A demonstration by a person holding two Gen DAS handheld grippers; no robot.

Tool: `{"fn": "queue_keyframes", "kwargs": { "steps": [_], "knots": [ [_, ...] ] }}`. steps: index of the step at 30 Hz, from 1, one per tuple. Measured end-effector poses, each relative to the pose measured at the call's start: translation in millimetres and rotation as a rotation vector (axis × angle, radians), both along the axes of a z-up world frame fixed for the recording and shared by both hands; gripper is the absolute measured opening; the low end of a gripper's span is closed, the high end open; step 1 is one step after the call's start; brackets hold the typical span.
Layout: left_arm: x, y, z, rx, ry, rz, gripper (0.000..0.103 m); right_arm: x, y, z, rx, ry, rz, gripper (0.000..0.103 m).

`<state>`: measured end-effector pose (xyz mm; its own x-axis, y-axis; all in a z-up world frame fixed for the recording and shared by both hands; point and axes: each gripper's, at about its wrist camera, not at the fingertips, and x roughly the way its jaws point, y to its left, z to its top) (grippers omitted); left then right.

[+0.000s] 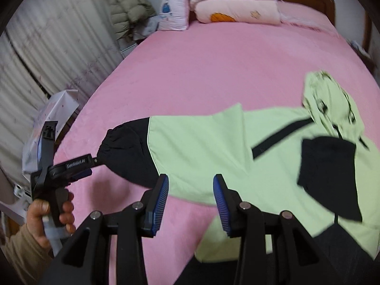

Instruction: Fold large clothes

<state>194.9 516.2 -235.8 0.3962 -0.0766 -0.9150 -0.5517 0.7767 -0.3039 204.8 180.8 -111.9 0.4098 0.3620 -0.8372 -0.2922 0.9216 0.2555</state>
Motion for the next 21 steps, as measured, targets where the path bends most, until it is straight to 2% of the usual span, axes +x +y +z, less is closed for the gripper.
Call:
{"fn": "queue_keyframes", "kwargs": {
  "steps": [3,6,9,12,14,15,16,17,21],
  "knots": [
    [7,26,-32,-0.063,0.017,0.067,0.075,8,16,-18,-0.014,0.014,0.016,0.039],
    [13,40,-61,-0.115,0.032,0.093,0.075,13,25,-39,-0.014,0.055,0.018,0.039],
    [19,41,-71,-0.082,0.016,0.079,0.081,16,32,-57,-0.019,0.095,0.023,0.039],
    [30,32,-71,-0.010,0.010,0.055,0.083,19,36,-69,-0.026,0.116,0.026,0.039],
    [37,26,-67,0.061,0.012,0.040,0.054,21,34,-73,-0.033,0.123,0.023,0.039],
    [42,23,-64,0.101,0.010,0.021,0.022,22,32,-75,-0.034,0.127,0.018,0.039],
    [44,22,-62,0.099,0.006,0.007,0.005,23,30,-76,-0.035,0.129,0.013,0.039],
    [48,20,-58,0.082,-0.002,-0.001,0.005,23,28,-77,-0.036,0.131,0.006,0.039],
    [51,-4,-15,0.153,-0.081,-0.048,0.002,25,12,-78,-0.034,0.137,-0.032,0.039]
  ]
}}
